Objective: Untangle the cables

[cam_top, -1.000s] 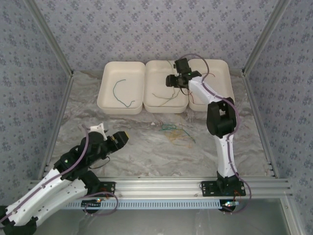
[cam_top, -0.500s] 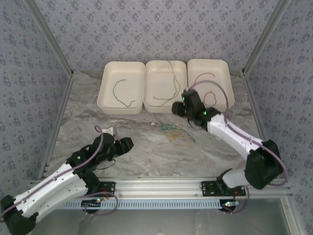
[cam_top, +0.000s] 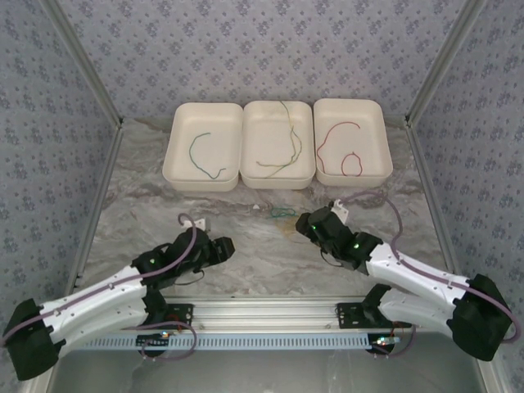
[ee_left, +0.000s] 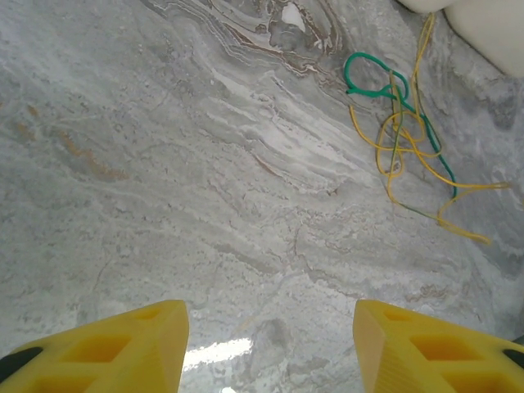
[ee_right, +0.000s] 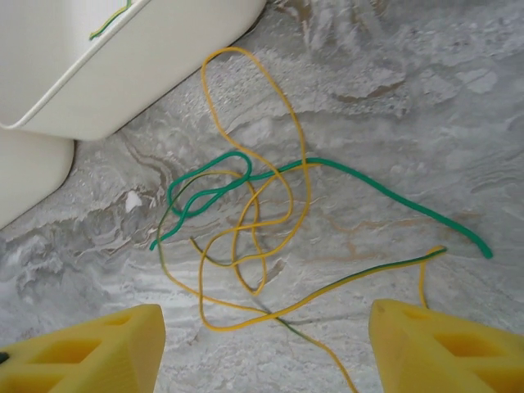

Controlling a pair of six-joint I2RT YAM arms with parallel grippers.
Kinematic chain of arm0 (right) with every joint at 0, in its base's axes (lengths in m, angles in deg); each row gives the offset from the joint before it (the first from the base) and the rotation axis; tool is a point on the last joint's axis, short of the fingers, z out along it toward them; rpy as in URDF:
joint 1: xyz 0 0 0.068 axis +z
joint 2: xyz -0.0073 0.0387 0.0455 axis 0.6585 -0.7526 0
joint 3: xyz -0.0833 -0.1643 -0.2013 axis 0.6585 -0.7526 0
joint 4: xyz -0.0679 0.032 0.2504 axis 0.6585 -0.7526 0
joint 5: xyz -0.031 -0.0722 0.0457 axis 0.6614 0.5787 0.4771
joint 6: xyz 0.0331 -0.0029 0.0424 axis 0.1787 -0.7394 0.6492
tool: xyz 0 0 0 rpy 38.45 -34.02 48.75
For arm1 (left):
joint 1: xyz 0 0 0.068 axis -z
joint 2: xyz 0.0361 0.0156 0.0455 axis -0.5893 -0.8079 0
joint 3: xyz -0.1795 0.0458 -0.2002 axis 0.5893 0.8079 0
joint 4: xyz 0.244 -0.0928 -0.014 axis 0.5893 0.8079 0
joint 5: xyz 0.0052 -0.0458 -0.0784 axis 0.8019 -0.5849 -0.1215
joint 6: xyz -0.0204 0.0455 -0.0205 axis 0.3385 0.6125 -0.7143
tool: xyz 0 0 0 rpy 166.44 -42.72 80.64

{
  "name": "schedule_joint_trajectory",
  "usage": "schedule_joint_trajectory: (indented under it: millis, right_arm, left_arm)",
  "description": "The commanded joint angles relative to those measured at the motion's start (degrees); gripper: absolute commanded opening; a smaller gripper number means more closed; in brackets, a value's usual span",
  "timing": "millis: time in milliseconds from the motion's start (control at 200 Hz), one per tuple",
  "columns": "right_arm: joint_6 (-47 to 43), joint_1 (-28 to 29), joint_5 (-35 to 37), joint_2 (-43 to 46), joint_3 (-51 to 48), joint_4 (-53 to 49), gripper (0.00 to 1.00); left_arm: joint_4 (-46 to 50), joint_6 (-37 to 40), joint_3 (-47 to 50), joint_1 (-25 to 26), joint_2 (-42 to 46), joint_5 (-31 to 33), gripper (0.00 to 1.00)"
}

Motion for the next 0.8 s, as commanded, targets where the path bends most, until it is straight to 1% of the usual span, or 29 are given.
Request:
schedule_joint_trajectory:
  millis: [0, 100, 200, 245, 325, 435, 480, 550, 585, 615, 715, 794]
  right_arm:
    - [-0.65, 0.33, 5.02, -1.11, 1.23, 0.52, 0.71]
    - [-9.86, 0.75, 5.72, -6.13, 5.51, -0.25, 0.73]
    - [-16.69, 1.09, 5.97, -12.96, 10.65, -5.53, 0.75]
    - [-18.34, 0.97, 5.79, -16.22, 12.03, -7.52, 0.76]
    - [-21.16, 0.92, 4.61, -20.06, 11.83, -6.54, 0.75]
    - [-22.19, -0.29, 2.21, -25.00, 10.62, -4.12, 0.69]
    - [-22.57, -1.24, 0.91, -26.95, 10.61, -3.10, 0.62]
    - [-23.09, -2.38, -0.35, -29.50, 11.10, -1.86, 0.44]
    - [-23.42, -2.59, -0.33, -30.16, 11.72, -1.70, 0.32]
    - [-23.61, -2.69, -0.14, -30.54, 12.15, -1.64, 0.26]
    - [-23.93, -3.29, 0.65, -30.24, 13.05, -1.93, 0.01]
    - [-24.18, -3.54, 1.80, -27.64, 13.00, -3.31, 0.00]
  left_arm:
    - [-4.32, 4.99, -6.18, 0.33, -5.61, -0.57, 0.56]
    - [-8.16, 6.67, -9.19, 0.58, -12.16, -3.64, 0.57]
    - [-13.27, 6.29, -10.92, 1.10, -18.54, -6.59, 0.58]
    - [-14.60, 6.49, -12.47, 1.61, -21.57, -7.41, 0.57]
    - [-14.91, 8.13, -16.03, 2.85, -26.46, -8.02, 0.57]
    - [-14.25, 9.87, -19.79, 3.31, -30.45, -8.54, 0.57]
    - [-14.15, 10.20, -20.66, 3.07, -31.28, -8.72, 0.57]
    - [-14.06, 10.27, -21.70, 2.43, -32.12, -9.64, 0.57]
    - [-14.16, 10.12, -21.81, 2.07, -32.31, -10.03, 0.57]
    - [-14.21, 9.99, -21.73, 1.82, -32.31, -10.12, 0.57]
    - [-15.36, 8.90, -20.26, 0.35, -32.13, -10.80, 0.57]
    - [-16.42, 7.54, -18.38, -1.55, -31.96, -11.35, 0.57]
